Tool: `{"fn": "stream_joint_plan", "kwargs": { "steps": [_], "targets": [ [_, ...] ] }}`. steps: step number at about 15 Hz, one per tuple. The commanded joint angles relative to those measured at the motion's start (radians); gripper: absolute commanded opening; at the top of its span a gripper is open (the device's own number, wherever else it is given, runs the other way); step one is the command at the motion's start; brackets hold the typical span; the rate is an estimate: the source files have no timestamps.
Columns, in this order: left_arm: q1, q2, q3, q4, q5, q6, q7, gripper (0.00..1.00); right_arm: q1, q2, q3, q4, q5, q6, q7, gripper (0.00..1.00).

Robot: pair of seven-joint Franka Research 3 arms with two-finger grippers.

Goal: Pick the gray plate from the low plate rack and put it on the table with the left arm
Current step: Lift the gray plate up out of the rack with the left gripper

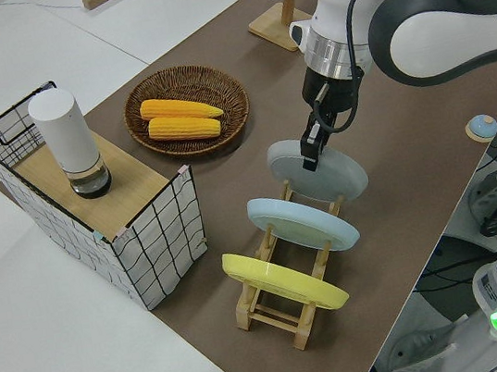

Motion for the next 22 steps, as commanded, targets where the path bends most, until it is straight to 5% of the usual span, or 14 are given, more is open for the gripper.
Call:
{"fn": "stream_joint_plan", "kwargs": {
  "steps": [1, 8, 17, 22],
  "targets": [
    [-0.011, -0.005, -0.033, 0.117, 0.017, -0.149, -0.004, 0.02, -0.024, -0.002, 0.022, 0.007, -0.006, -0.011, 0.012, 0.983],
    [-0.038, 0.007, -0.051, 0.185, -0.018, -0.213, -0.007, 0.02, -0.024, -0.002, 0.022, 0.008, -0.006, -0.011, 0.012, 0.983],
    [-0.152, 0.035, -0.051, 0.171, -0.283, -0.179, -0.001, 0.02, -0.024, -0.002, 0.02, 0.008, -0.006, -0.011, 0.012, 0.983],
    [-0.161, 0.059, -0.047, 0.156, -0.44, -0.173, 0.125, 0.02, -0.024, -0.002, 0.022, 0.008, -0.006, -0.011, 0.012, 0.983]
  ]
}}
